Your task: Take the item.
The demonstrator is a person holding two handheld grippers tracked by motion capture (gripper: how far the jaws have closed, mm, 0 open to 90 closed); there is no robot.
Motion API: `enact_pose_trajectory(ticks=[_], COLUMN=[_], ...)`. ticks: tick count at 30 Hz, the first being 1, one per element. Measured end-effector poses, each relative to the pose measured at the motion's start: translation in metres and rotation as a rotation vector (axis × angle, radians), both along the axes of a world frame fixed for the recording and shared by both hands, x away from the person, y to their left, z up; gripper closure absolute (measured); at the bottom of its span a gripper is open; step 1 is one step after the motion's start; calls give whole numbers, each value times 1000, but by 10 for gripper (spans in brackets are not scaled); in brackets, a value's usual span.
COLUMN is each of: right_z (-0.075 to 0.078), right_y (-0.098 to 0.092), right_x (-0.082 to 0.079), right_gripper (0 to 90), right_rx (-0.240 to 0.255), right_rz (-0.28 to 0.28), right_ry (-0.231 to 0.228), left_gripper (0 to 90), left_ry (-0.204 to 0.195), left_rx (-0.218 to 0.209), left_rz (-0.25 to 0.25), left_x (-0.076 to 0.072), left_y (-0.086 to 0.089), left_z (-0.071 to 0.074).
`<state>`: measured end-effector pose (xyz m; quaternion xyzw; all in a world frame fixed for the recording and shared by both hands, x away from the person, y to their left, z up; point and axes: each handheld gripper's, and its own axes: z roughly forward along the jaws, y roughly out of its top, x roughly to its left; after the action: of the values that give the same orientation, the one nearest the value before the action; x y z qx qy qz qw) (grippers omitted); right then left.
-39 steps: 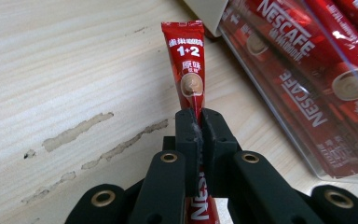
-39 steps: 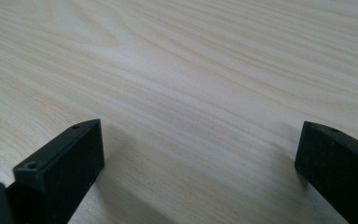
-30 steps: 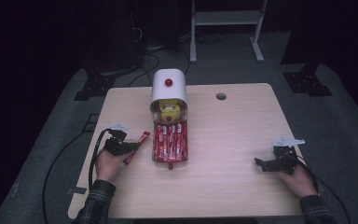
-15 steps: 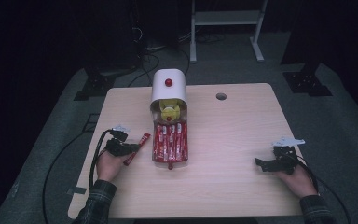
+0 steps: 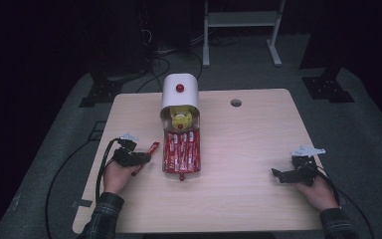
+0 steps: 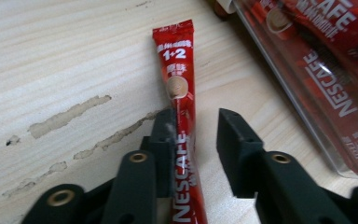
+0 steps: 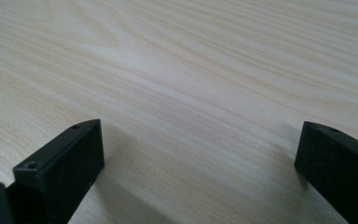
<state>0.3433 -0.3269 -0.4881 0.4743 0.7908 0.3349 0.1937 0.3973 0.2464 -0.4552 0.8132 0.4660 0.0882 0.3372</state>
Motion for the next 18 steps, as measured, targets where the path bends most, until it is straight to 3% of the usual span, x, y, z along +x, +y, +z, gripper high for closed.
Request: enact_pose_trajectory(ticks=[5, 11, 18], right_z=[0, 0, 0], right_y=[0, 0, 0], right_x=[0, -1, -2], right_gripper=[4, 5, 4], right_rx=[0, 0, -1], right_rz=[0, 0, 3], right_ry=[0, 1, 0], left_gripper=[569, 426, 239], left_ry=[-8, -16, -55], left_rx=[-4, -3, -4], left_rz=[5, 6, 20], left_x=[-1, -3, -4], left_y=[2, 3, 5], left_z=[3, 6, 11])
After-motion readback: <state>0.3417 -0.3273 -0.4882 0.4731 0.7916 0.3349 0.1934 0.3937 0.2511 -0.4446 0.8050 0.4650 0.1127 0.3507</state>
